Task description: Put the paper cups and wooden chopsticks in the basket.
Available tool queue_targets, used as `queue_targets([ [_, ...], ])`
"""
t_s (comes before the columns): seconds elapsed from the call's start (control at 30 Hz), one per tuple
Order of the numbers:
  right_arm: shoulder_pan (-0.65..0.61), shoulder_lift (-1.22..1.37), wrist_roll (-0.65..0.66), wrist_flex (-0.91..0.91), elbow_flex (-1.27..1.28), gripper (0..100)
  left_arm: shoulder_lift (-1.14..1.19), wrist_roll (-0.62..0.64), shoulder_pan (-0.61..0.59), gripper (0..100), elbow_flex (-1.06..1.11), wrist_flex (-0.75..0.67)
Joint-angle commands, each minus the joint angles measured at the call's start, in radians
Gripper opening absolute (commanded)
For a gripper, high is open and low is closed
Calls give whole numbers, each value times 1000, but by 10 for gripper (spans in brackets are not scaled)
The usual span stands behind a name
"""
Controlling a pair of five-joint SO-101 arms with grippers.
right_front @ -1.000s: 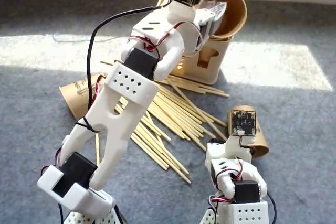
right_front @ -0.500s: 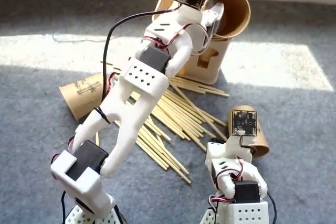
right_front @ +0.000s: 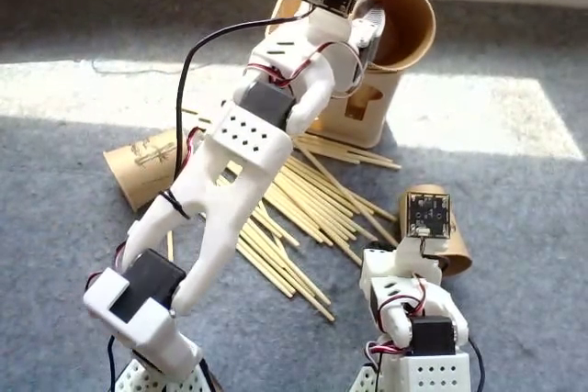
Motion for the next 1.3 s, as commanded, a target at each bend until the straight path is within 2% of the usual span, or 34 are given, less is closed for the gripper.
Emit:
queue_targets([
  [0.0,12,-13,5,-25,139,6,-136,12,-5,104,-8,77],
  [0.07,12,-13,5,-27,139,6,-174,12,-5,156,-16,178],
  [0.17,12,-13,5,-27,139,6,-208,12,-1,236,-8,255],
  [0.53,12,-13,5,-28,139,6,-226,3,-105,196,16,305],
  [0.87,12,-13,5,-28,139,6,-214,9,-119,196,56,301],
  [1.07,12,-13,5,-28,139,6,-220,8,-140,196,128,186],
  [1.27,12,-13,5,-28,139,6,-263,5,-148,196,131,216],
])
